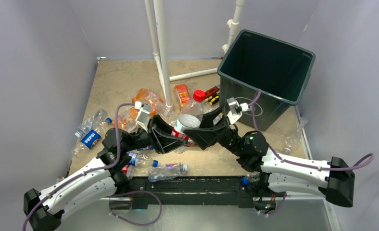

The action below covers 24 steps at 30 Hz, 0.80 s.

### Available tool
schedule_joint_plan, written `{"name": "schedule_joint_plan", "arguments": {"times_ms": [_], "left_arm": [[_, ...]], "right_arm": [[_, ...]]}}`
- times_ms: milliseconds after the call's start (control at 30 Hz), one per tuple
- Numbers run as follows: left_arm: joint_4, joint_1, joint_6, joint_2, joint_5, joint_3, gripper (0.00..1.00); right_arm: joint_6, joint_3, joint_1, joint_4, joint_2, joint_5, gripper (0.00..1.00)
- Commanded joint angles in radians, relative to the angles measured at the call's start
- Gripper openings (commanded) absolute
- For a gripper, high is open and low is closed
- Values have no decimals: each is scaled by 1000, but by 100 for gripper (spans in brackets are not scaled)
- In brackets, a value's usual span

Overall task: Put the plastic bottles in the bin
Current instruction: Pick up the plastic bottle at the center of the board.

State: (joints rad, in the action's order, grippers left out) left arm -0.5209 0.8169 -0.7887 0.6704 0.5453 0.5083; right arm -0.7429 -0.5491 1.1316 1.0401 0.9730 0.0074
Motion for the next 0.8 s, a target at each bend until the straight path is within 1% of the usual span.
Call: {"name": "schedule_joint_plan", "arguments": {"times_ms": [0,100,133,267,400,500,600,700,767], "left_arm": [[4,3,28,-26,-14,-8,30],[19,3,39,-42,-25,-6,27],[25,3,43,-48,-27,-5,27],[56,2,61,-64,-32,3,26],[82,2,75,-66,-27,14,26],[80,2,72,-55,-24,26,25],[80,3,72,-49,-22,37,25],[87,3,74,-47,-24,44,25],[85,3,72,-42,-25,49,24]], "right_arm": [[26,-41,2,-64,-61,-6,85],[64,-100,2,-246,-109,-6,97],[82,-136,2,-319,-127,-5,99],[185,-247,2,-592,-202,33,99],[268,-367,2,-761,-222,111,99],[320,-436,3,-832,-203,127,99],[375,-490,2,-853,-164,123,98],[391,-579,2,-927,-86,135,97],[390,-592,2,-944,-61,175,96]]}}
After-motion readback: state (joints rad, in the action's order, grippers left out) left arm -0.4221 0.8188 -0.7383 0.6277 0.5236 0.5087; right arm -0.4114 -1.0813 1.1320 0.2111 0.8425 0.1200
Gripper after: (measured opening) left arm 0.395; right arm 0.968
